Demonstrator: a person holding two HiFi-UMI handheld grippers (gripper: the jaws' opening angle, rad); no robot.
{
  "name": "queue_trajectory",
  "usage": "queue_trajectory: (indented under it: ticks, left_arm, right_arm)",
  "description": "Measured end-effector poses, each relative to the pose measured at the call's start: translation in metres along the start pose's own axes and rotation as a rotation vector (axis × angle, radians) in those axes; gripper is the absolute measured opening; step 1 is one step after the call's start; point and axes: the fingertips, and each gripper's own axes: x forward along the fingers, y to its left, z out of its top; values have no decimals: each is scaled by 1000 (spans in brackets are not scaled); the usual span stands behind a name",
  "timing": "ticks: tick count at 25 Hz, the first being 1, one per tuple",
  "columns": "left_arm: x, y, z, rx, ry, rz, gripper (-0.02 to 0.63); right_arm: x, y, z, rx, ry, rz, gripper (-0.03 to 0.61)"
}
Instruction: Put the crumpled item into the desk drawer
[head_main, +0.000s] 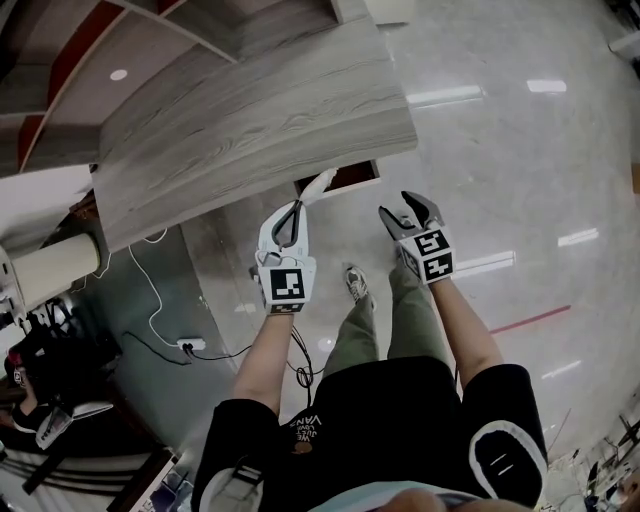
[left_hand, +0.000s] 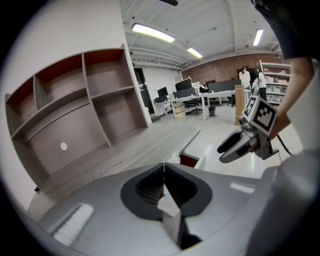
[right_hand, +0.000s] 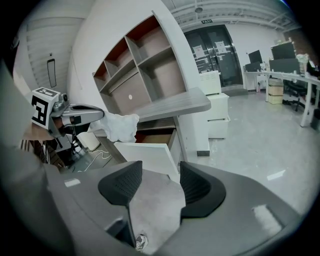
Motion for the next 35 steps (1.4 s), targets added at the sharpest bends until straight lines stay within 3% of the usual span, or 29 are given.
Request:
queue_trajectory:
  ticks: [8,25,35]
  left_arm:
    - [24,-10,-13,61,42,-11,54]
    - [56,-36,-37,97,73,-81,54]
    - [72,-53,-36,98,71,-188,54]
  right_arm:
    - [28,-15,2,6,-11,7,212]
    - [64,-17,-4,27,-18,55,212]
    - [67,-17,-3,17,-32,62,210]
